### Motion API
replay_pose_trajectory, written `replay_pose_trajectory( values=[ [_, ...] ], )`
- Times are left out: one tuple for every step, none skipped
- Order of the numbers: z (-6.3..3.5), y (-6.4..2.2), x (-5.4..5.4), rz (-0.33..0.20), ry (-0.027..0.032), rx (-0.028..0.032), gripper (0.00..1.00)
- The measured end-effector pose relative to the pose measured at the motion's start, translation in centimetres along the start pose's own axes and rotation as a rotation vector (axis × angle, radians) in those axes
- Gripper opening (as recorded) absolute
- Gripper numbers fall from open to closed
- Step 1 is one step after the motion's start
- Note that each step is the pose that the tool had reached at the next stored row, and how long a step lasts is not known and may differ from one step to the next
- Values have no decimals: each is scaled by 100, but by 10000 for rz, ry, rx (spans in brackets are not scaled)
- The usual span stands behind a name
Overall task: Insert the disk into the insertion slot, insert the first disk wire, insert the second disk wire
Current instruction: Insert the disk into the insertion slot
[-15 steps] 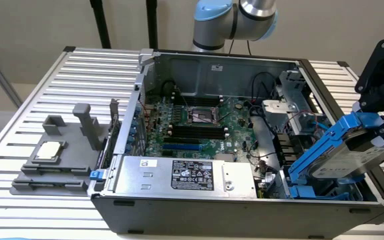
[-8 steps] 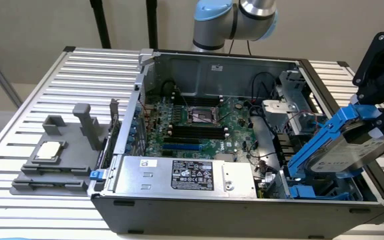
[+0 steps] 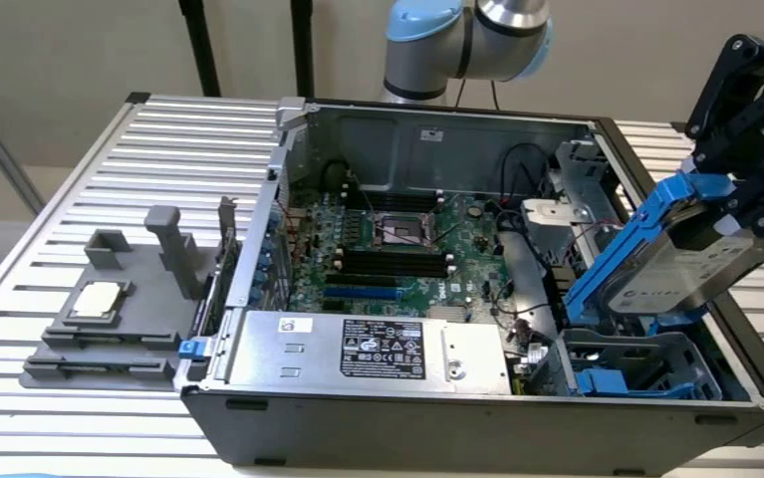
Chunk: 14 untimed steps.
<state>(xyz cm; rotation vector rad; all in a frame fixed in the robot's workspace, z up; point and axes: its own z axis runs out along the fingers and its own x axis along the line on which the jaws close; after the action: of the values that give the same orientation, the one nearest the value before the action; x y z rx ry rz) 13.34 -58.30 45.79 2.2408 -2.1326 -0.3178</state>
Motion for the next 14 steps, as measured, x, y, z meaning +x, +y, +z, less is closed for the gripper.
replay_pose_trajectory(
  values=[
    [-42,8,-13,-1,-4,1,32],
    [-85,16,-24,-2,-4,1,32],
    [-129,26,-32,-1,-5,0,32],
    [-172,35,-38,-1,-6,1,32],
    [-217,45,-45,0,-5,1,32],
    [-261,54,-51,-1,-2,0,32],
    [-297,62,-56,0,-2,0,32],
    [-319,69,-57,0,-5,1,32],
    [-332,76,-55,1,-4,1,32],
    [-336,83,-46,0,-4,1,32],
    [-338,91,-29,-1,-4,0,32],
    [-340,100,-3,0,-3,0,32],
    [-342,105,27,0,-4,-2,32],
    [-347,107,61,0,-4,-6,32]
  ],
)
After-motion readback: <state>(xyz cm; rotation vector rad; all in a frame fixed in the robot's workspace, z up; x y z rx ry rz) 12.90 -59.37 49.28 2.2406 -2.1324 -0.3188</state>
